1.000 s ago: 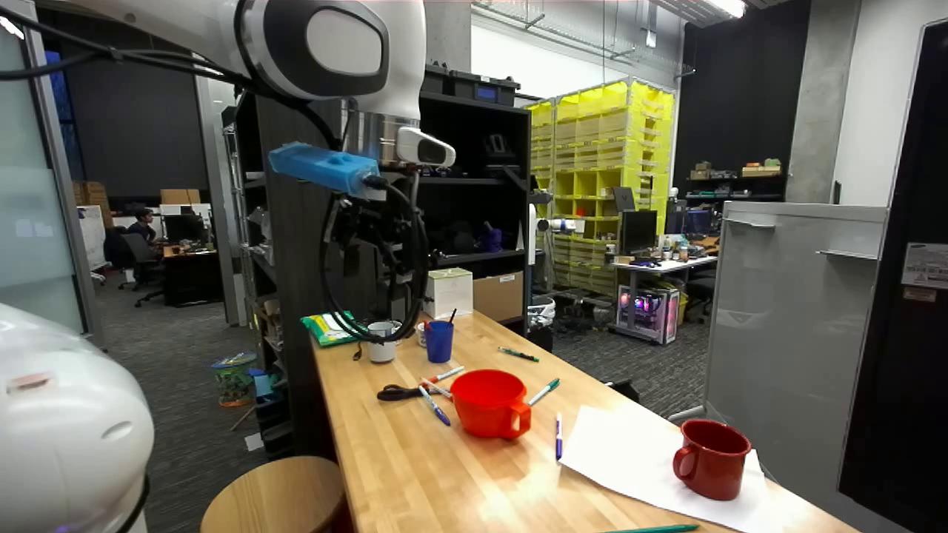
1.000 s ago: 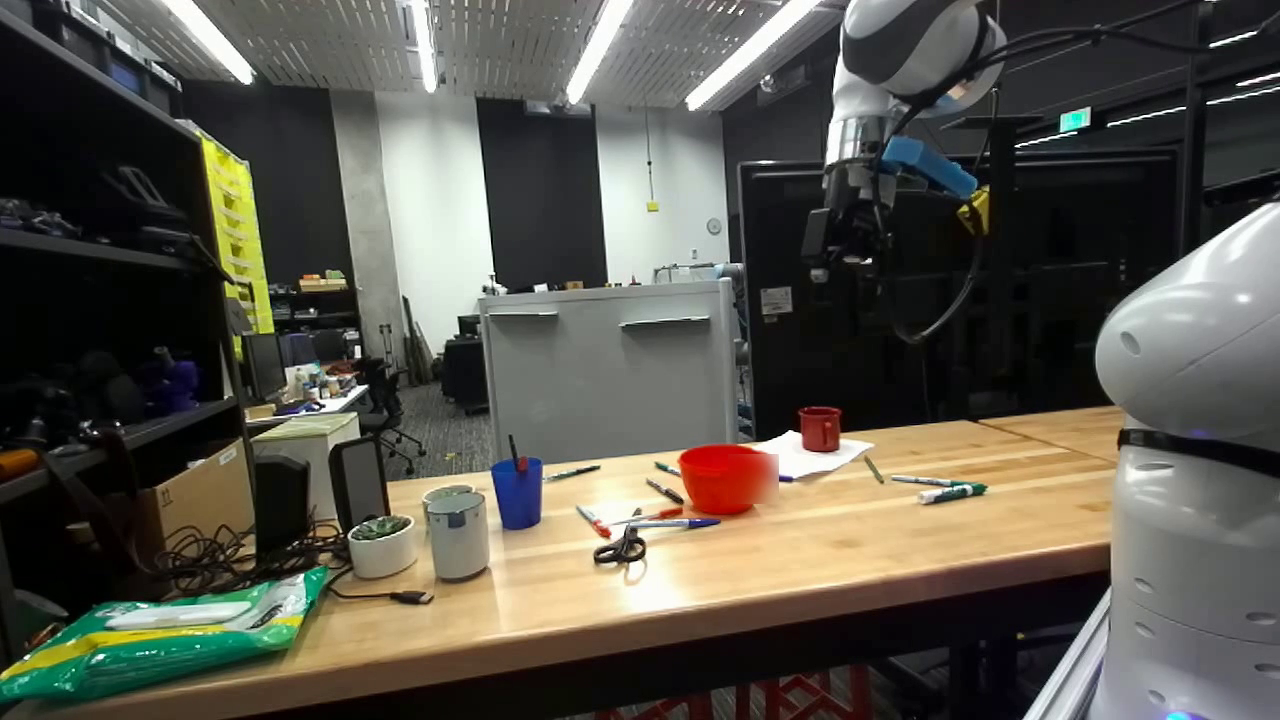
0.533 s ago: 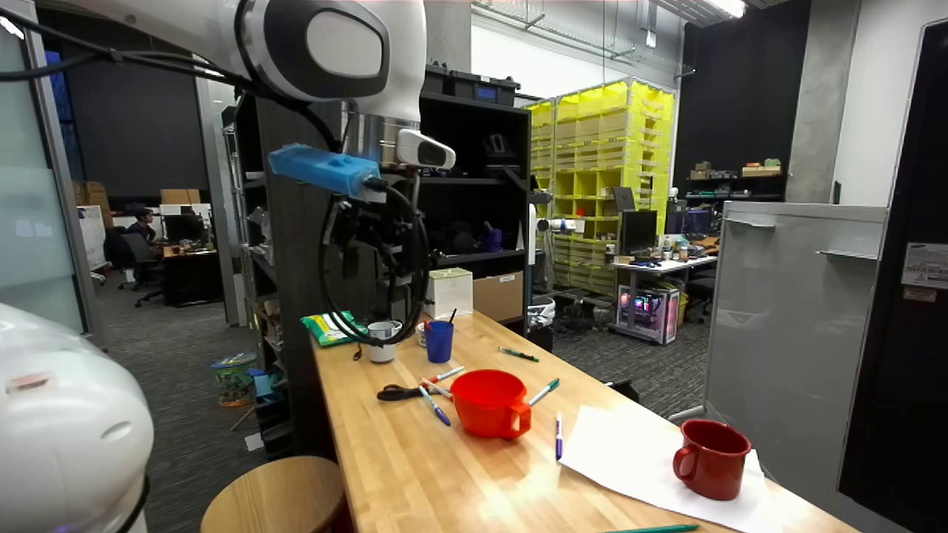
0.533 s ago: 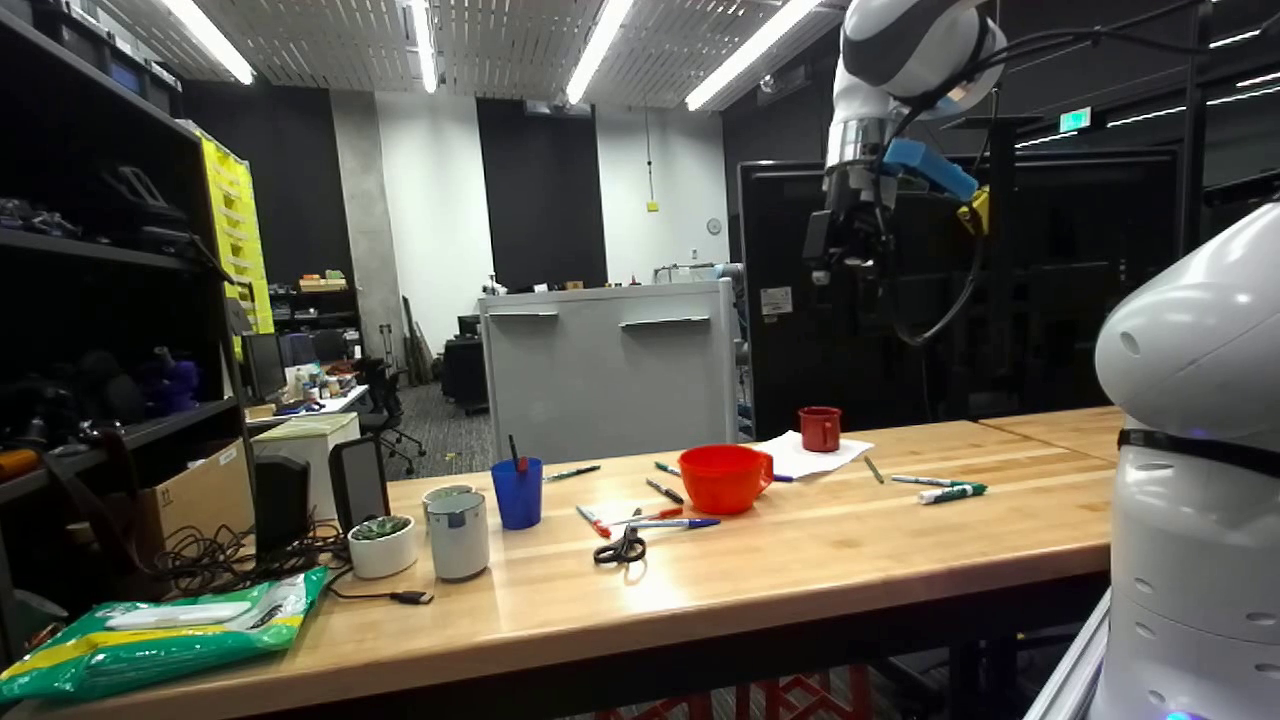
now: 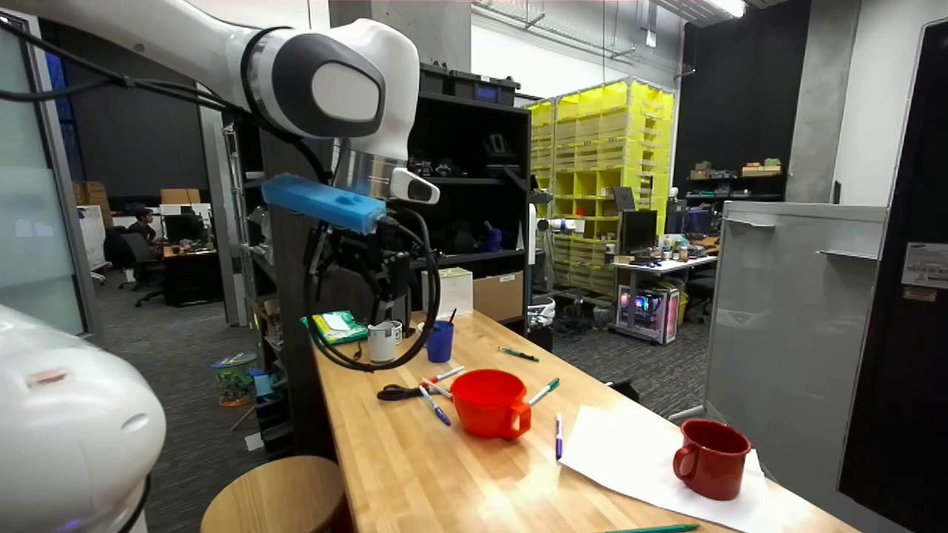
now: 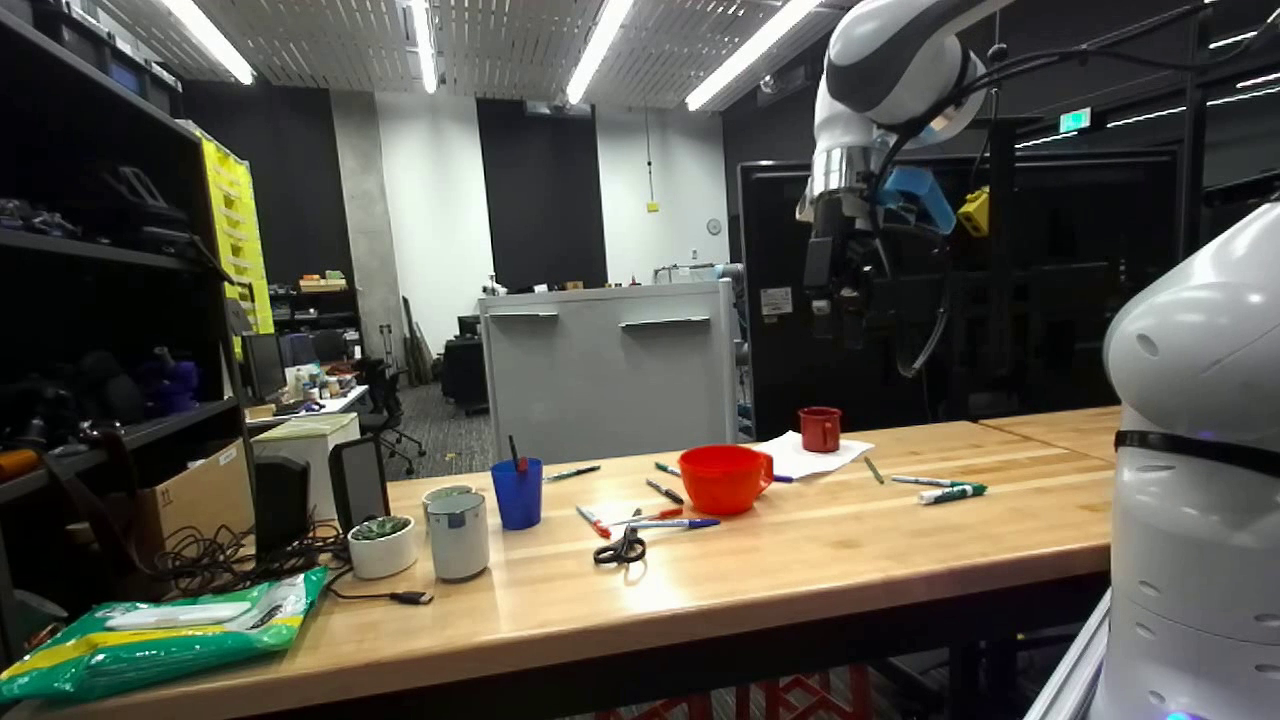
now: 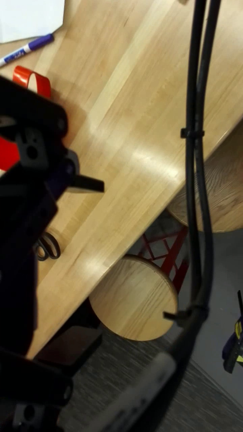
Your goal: Put one blue pen in the blue cup.
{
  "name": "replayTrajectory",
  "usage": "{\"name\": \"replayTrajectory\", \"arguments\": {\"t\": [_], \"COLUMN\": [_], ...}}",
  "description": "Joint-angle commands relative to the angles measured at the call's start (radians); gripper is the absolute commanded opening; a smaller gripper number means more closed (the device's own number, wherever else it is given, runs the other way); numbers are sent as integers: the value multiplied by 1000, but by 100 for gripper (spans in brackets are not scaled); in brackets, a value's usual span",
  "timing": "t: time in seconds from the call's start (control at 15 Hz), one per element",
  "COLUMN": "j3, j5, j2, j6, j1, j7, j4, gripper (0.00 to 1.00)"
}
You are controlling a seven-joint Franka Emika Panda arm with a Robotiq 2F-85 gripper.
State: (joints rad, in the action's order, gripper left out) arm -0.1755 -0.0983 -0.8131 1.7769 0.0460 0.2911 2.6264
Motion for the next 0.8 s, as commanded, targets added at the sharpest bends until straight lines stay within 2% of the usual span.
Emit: {"name": "replayTrajectory", "arguments": {"t": [0.0, 0.2, 0.33, 0.4, 0.73], "j3": [24, 72, 104, 78, 99], "j5": [0, 48, 84, 51, 70], "j2": [76, 145, 175, 136, 175], "j6": [59, 147, 231, 181, 226], "j1": [53, 79, 76, 75, 77], "j7": [93, 123, 97, 101, 99], "j4": [-2, -11, -9, 5, -1], "gripper": [100, 100, 100, 100, 100]}}
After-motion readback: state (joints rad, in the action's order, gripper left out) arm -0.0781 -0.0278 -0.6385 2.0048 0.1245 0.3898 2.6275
